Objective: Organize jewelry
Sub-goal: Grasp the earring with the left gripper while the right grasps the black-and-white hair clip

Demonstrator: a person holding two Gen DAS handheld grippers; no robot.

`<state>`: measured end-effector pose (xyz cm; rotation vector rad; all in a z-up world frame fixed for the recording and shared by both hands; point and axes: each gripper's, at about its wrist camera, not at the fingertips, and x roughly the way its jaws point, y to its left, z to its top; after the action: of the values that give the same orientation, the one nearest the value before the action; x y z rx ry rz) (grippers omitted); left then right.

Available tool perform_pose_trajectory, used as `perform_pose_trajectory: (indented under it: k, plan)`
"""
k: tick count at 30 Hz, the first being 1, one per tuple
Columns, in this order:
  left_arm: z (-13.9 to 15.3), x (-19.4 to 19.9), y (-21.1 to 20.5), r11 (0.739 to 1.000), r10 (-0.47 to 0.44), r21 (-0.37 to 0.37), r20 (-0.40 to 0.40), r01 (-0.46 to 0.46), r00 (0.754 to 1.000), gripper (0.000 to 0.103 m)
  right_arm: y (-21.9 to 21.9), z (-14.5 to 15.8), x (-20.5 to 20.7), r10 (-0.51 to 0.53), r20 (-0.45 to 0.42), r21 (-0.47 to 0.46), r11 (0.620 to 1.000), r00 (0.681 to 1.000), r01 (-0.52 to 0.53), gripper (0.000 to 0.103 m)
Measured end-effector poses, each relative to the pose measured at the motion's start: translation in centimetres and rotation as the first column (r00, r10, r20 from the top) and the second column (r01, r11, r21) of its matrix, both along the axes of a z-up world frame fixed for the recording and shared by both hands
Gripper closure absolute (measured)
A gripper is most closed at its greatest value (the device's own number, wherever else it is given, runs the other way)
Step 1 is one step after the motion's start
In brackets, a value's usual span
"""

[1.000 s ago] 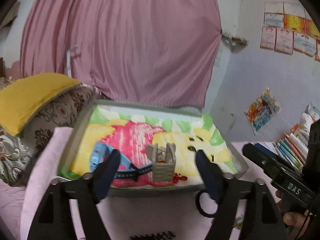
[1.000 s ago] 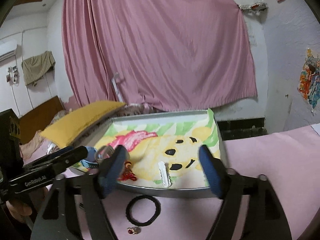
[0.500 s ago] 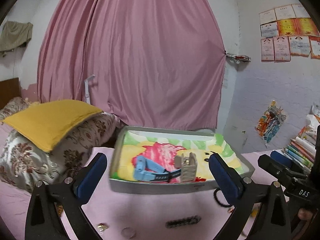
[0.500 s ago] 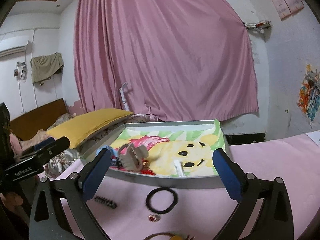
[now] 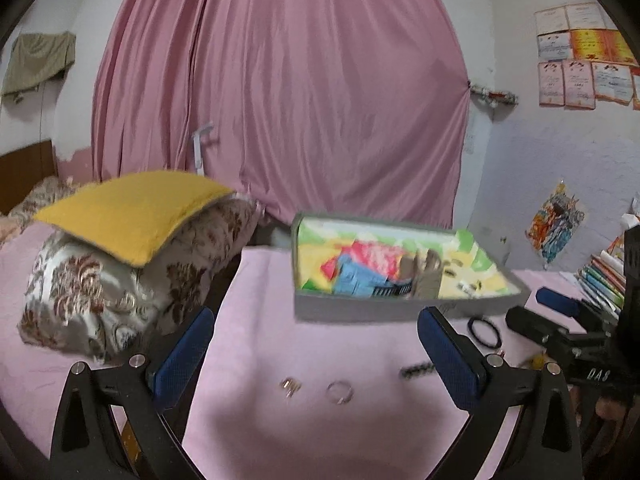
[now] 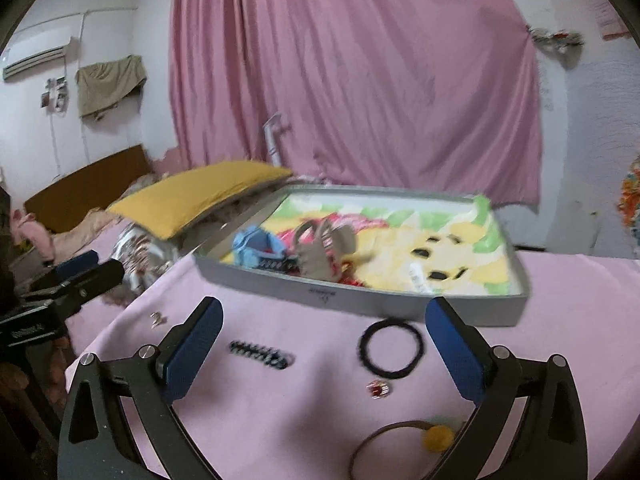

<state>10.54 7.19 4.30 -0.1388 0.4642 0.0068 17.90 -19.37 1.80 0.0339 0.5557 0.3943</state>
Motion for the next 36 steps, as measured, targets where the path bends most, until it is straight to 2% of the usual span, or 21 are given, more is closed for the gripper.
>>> perform_pose_trajectory:
  k: [7,9,10,11,15,17,20,24,30,36]
  plan:
    - [-2.4,0.7,1.5,0.999,-0.015,-0.047,-0.129,0.009,0.992,0.001,1.3,-1.2,1.7,0.074,-0.110,-0.061,0.995,0.991,-0.082,0.005]
    - [-3.0,1.0,1.7,0.998,-0.029,-0.064,-0.162,0.018,0.986,0.001,1.7,-1.6,2.2,0.104,-0.147,-0.074,0.990,0.984,-0.116,0.011]
    - [-3.2,1.2,1.8,0.997,-0.035,-0.071,-0.174,0.022,0.984,0.003,1.9,-1.7,2.3,0.114,-0.158,-0.079,0.989,0.981,-0.128,0.020]
    - [-3.5,1.4,1.8,0.997,-0.042,-0.079,-0.189,0.027,0.981,0.008,2.1,-1.9,2.6,0.126,-0.173,-0.084,0.986,0.977,-0.142,0.026]
    - [-4.2,2.0,1.6,0.995,-0.070,-0.092,-0.231,0.050,0.970,0.020,3.2,-3.0,3.4,0.191,-0.240,-0.097,0.971,0.952,-0.219,0.033]
    - [-4.5,2.2,1.5,0.994,-0.084,-0.094,-0.246,0.062,0.966,0.027,3.8,-3.3,3.5,0.209,-0.256,-0.110,0.964,0.944,-0.243,0.043]
    - [-5.0,2.7,1.5,0.990,-0.109,-0.113,-0.280,0.080,0.954,0.039,4.6,-3.6,3.8,0.238,-0.277,-0.120,0.953,0.931,-0.279,0.047]
    - [-5.3,3.3,1.9,0.987,-0.108,-0.147,-0.307,0.065,0.946,0.046,5.8,-3.5,3.9,0.269,-0.276,-0.147,0.937,0.923,-0.318,0.049]
    - [-5.6,4.0,2.1,0.988,-0.092,-0.147,-0.331,0.045,0.939,0.058,7.0,-3.7,4.5,0.301,-0.296,-0.162,0.919,0.906,-0.359,0.061]
    - [-5.7,4.2,2.1,0.991,-0.084,-0.130,-0.342,0.042,0.936,0.071,7.1,-3.6,3.7,0.313,-0.291,-0.187,0.908,0.904,-0.374,0.075]
